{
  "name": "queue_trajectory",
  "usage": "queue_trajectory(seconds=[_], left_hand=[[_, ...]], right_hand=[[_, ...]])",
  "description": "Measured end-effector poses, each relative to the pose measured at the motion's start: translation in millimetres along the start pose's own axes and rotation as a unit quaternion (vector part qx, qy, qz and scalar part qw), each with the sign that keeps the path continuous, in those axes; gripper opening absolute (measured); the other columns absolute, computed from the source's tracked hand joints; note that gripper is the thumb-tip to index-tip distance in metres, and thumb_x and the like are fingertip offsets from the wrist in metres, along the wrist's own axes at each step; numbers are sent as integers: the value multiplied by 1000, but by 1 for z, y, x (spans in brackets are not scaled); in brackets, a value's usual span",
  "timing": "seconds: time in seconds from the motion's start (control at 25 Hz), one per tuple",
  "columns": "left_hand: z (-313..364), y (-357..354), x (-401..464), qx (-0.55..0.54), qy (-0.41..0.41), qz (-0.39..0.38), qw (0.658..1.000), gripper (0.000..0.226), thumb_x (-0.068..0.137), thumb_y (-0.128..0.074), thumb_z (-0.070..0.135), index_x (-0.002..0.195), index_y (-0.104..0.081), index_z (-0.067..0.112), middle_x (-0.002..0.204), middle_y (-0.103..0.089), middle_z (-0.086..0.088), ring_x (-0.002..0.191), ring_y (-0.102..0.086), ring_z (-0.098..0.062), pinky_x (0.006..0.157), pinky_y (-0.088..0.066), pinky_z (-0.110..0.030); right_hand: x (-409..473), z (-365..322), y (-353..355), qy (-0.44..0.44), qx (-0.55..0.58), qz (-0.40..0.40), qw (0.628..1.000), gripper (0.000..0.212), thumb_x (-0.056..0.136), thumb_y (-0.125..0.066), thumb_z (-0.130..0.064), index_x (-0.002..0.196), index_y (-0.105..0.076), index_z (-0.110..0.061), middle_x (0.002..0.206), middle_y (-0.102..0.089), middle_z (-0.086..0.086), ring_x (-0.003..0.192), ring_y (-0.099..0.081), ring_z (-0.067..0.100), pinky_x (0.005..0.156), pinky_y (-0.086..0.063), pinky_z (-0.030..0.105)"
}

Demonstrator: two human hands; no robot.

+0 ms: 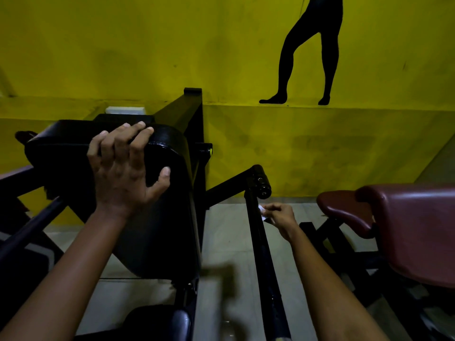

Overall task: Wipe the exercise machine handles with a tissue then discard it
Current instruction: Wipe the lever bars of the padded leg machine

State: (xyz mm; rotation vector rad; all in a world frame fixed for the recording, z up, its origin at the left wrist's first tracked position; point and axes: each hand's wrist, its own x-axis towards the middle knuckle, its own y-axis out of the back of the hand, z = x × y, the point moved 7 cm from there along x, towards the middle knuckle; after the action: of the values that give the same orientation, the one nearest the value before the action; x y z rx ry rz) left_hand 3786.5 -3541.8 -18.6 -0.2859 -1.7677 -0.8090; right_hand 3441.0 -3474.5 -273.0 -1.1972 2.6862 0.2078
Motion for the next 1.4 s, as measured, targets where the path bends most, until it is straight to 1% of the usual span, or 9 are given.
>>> queue_trajectory(seconds=[0.2,0.32,0.4,0.48,0.6,0.76,0.88,0.96,1.4], left_hand=[[2,3,1,-6,11,-21,1000,61,85,-42,48,131,-43,7,133,-47,-16,125,-37,-32,109,-19,-43],[1,5,1,-11,20,-47,999,62,85,-44,47,133,-43,7,136,-48,-16,128,-38,-32,111,-18,-44],[0,6,2,-16,24,-62,998,63,85,-45,47,134,-44,7,136,-48,-16,128,-38,-32,112,-18,-44],[1,7,2,-17,22,-74,997,63,86,-45,47,135,-45,7,137,-47,-15,129,-38,-32,113,-18,-44],[0,7,1,-18,25,-91,995,64,86,-45,48,136,-44,7,139,-46,-14,132,-37,-30,113,-18,-44],[3,8,0,-30,42,-97,994,65,85,-46,47,138,-44,8,141,-46,-13,134,-35,-28,116,-15,-43],[3,10,-1,-43,51,-91,994,64,85,-47,45,139,-43,9,143,-44,-11,136,-34,-26,117,-13,-42],[3,11,-2,-39,52,-87,994,64,85,-47,45,139,-43,10,143,-44,-10,137,-33,-26,118,-12,-41],[3,9,-2,-28,52,-76,995,64,84,-50,45,138,-44,10,142,-46,-10,135,-34,-26,116,-15,-42]], right_hand=[[-42,1,11,-36,-24,-97,994,16,81,-59,15,74,-62,1,50,-60,-1,52,-59,8,68,-55,26],[-65,8,21,-85,-16,-147,985,21,78,-61,15,68,-65,-3,68,-53,13,64,-54,20,64,-56,29],[-76,6,25,-102,-44,-182,977,19,76,-63,14,69,-66,-4,66,-47,11,57,-49,17,62,-55,28],[-78,-7,27,-88,-86,-167,978,16,77,-65,12,73,-63,-3,63,-48,11,51,-49,13,59,-54,26],[-59,-48,19,41,-203,-47,977,7,79,-69,3,79,-65,-3,74,-62,14,62,-60,18,55,-52,25],[-36,-89,-36,221,-463,0,858,13,84,-65,-6,93,-70,2,98,-68,14,91,-64,28,75,-50,39],[-26,-96,-87,312,-629,-51,711,24,83,-57,5,105,-66,0,109,-58,14,99,-58,34,75,-46,41],[-16,-95,-107,334,-688,-65,641,26,84,-54,7,107,-65,0,108,-57,13,99,-56,31,74,-46,38],[-15,-53,-128,309,-831,-130,444,26,94,-39,4,111,-59,1,112,-58,18,104,-57,31,78,-47,36]])
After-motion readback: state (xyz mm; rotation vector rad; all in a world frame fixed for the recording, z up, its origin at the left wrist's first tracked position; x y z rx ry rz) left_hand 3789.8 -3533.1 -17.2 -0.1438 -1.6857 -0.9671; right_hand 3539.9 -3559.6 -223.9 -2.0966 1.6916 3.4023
